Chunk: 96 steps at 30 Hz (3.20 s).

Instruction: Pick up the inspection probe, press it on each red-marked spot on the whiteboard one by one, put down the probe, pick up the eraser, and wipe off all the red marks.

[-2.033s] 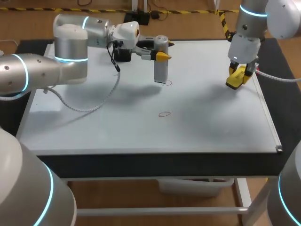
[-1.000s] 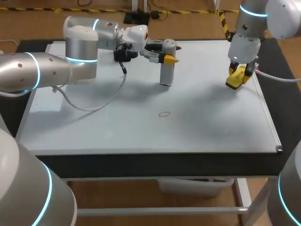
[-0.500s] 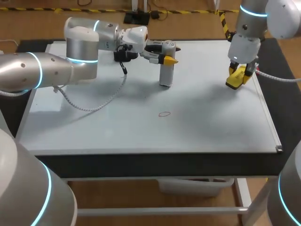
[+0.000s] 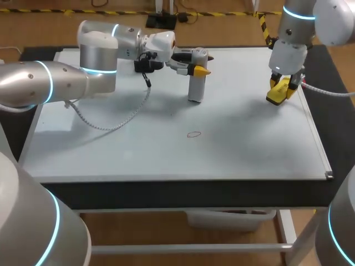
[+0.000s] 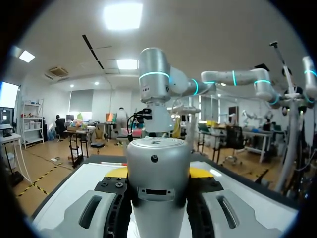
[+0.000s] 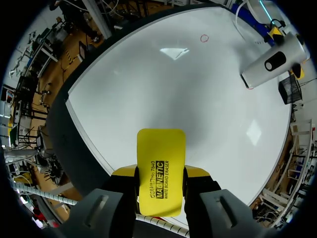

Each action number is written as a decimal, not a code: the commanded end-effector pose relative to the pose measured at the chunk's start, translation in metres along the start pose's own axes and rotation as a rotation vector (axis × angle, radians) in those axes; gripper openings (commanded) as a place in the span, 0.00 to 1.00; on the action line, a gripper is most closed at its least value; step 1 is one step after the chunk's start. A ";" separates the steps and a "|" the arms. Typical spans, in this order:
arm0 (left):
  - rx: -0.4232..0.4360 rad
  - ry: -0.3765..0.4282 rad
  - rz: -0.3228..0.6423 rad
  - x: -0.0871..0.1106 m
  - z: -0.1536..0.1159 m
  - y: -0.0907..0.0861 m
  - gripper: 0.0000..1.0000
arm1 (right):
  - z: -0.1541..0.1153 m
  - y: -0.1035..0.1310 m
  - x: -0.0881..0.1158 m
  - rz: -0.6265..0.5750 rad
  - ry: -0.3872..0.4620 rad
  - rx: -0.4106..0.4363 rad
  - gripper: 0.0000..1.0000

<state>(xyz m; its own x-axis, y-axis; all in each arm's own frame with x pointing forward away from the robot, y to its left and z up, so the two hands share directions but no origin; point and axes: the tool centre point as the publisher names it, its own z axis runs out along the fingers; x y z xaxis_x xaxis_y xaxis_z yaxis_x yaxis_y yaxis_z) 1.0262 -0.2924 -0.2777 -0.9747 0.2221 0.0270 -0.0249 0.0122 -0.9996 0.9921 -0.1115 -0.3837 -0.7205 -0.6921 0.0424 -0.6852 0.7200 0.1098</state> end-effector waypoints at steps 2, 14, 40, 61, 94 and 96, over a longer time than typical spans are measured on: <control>0.002 0.004 0.000 -0.003 0.001 0.002 0.00 | -0.001 -0.001 0.000 -0.001 0.003 0.002 0.00; 0.004 -0.005 0.003 -0.004 -0.001 0.001 0.00 | -0.001 -0.001 0.000 -0.001 0.003 0.002 0.00; 0.036 -0.044 0.017 0.004 -0.049 -0.022 0.00 | -0.001 -0.001 0.000 -0.001 0.003 0.002 0.00; 0.036 -0.083 0.028 0.011 -0.125 -0.023 0.00 | -0.001 -0.001 0.000 -0.001 0.003 0.002 0.00; 0.014 -0.204 0.025 0.025 -0.228 -0.021 0.00 | -0.007 0.010 -0.021 -0.043 0.016 0.021 0.00; 0.012 -0.207 0.026 0.026 -0.232 -0.022 0.00 | -0.007 0.013 -0.026 -0.050 0.016 0.022 0.00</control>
<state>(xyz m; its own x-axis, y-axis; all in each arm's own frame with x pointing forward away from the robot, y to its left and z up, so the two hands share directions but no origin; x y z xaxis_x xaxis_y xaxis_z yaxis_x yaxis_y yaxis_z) 1.0555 -0.0654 -0.2577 -0.9998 0.0185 0.0009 -0.0010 -0.0082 -1.0000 0.9988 -0.0908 -0.3777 -0.6847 -0.7280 0.0345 -0.7228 0.6843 0.0962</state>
